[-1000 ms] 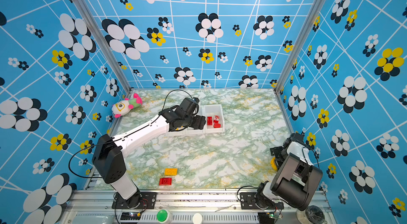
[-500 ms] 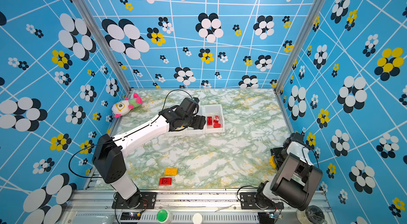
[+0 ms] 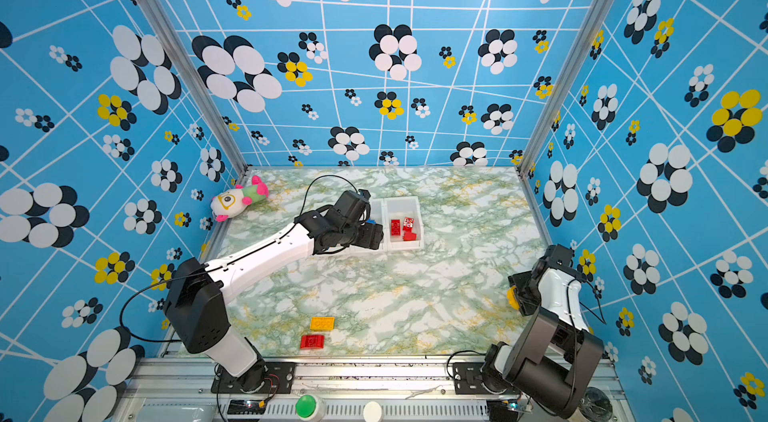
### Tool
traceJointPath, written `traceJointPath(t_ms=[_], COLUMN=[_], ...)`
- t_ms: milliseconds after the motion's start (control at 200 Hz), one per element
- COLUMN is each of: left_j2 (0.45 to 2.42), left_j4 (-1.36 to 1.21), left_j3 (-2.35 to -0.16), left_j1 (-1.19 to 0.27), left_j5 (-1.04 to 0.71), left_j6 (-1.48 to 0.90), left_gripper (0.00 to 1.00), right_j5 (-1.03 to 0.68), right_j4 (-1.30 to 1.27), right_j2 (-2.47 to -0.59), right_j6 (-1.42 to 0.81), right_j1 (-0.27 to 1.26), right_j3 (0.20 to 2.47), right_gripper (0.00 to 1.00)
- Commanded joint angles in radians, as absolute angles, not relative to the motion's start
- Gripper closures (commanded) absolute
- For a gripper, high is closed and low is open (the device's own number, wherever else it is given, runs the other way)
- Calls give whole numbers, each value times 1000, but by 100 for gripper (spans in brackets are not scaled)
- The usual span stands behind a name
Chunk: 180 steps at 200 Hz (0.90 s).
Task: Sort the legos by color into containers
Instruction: 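Carry the yellow brick toward the yellow compartment while the left gripper draws back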
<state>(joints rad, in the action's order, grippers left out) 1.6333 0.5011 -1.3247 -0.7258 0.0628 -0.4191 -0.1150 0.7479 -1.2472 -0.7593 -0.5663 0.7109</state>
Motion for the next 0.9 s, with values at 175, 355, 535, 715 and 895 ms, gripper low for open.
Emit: traceJointPath(t_ms=[175,355,535,715,895], left_j2=[1497,1421,1351,1283,1221], left_j4=[481,481,496,510,525], left_j3=[-1208,-1121,-1039,-965,-907], left_j1=[-705,-686,-656,-608,-557], left_j5=[111,119,120,109,102], left_j6=[-461,-489,-512,-538,-555], left_gripper=[12,11,11,11,11], right_j5=[-145,-133,-95,-65,-42], right_j4=[882,917,925,902,860], right_j2=[-1147,-1123,-1159,-1250,-1390], right_j6=[-746,-788,-850,-896,-926], right_j1=[-433,-277,-80,100,301], right_j3=[776,825,925,1045,1186], right_gripper=[39,40,40,40,39])
